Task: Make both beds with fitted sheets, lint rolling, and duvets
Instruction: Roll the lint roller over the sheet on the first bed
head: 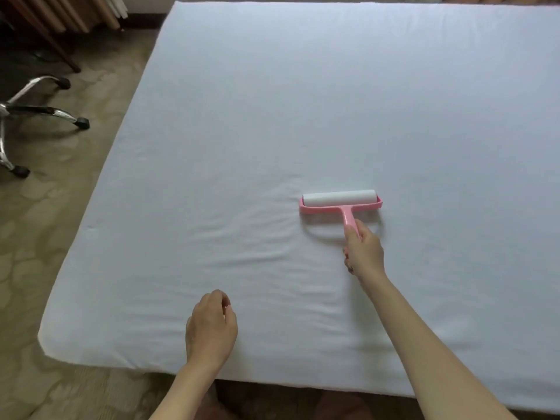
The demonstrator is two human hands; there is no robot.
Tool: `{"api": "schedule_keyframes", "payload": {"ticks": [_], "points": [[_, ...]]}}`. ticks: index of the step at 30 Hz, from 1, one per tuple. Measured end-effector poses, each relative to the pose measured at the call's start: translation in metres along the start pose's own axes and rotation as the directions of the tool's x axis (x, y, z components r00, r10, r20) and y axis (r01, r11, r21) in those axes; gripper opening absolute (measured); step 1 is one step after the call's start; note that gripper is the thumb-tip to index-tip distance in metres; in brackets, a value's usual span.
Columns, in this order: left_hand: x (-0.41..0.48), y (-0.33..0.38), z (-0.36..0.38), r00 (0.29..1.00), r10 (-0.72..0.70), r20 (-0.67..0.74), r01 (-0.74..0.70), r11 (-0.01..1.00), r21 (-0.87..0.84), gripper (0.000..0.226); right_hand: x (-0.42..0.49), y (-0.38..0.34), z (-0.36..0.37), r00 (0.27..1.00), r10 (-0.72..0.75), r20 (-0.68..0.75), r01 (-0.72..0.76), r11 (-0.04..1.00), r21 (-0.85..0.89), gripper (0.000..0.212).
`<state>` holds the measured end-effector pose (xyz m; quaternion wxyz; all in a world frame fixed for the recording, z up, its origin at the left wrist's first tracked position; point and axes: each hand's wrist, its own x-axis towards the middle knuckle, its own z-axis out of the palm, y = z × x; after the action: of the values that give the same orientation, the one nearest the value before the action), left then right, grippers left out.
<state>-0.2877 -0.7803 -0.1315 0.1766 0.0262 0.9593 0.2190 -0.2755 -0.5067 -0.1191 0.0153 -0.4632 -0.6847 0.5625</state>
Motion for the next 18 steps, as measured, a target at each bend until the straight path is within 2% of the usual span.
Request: {"api": "schedule_keyframes", "payload": {"ticks": [4, 9, 12, 15, 18], "points": [[0.015, -0.028, -0.006, 0.997, 0.0, 0.072, 0.001, 1.0, -0.008, 0.012, -0.059, 0.025, -0.003, 0.994, 0.042, -0.104, -0.051, 0.994, -0.092, 0.022], [0.03, -0.055, -0.025, 0.992, 0.06, 0.11, -0.056, 0.998, -0.031, 0.013, -0.105, 0.003, 0.011, 0.966, 0.076, -0.245, -0.067, 0.997, 0.042, 0.022], [0.044, -0.074, -0.041, 0.989, 0.094, 0.112, -0.093, 0.996, -0.018, 0.014, -0.086, -0.015, 0.045, 0.959, 0.133, -0.251, -0.108, 0.988, 0.112, 0.02], [0.061, -0.09, -0.055, 0.983, 0.133, 0.124, -0.134, 0.991, -0.004, 0.013, -0.089, -0.006, 0.071, 0.965, 0.124, -0.232, -0.128, 0.992, -0.004, 0.023], [0.068, -0.1, -0.069, 0.973, 0.186, 0.139, -0.188, 0.982, 0.001, 0.011, -0.136, 0.027, 0.071, 0.95, 0.18, -0.254, -0.193, 0.981, -0.027, 0.024]]}}
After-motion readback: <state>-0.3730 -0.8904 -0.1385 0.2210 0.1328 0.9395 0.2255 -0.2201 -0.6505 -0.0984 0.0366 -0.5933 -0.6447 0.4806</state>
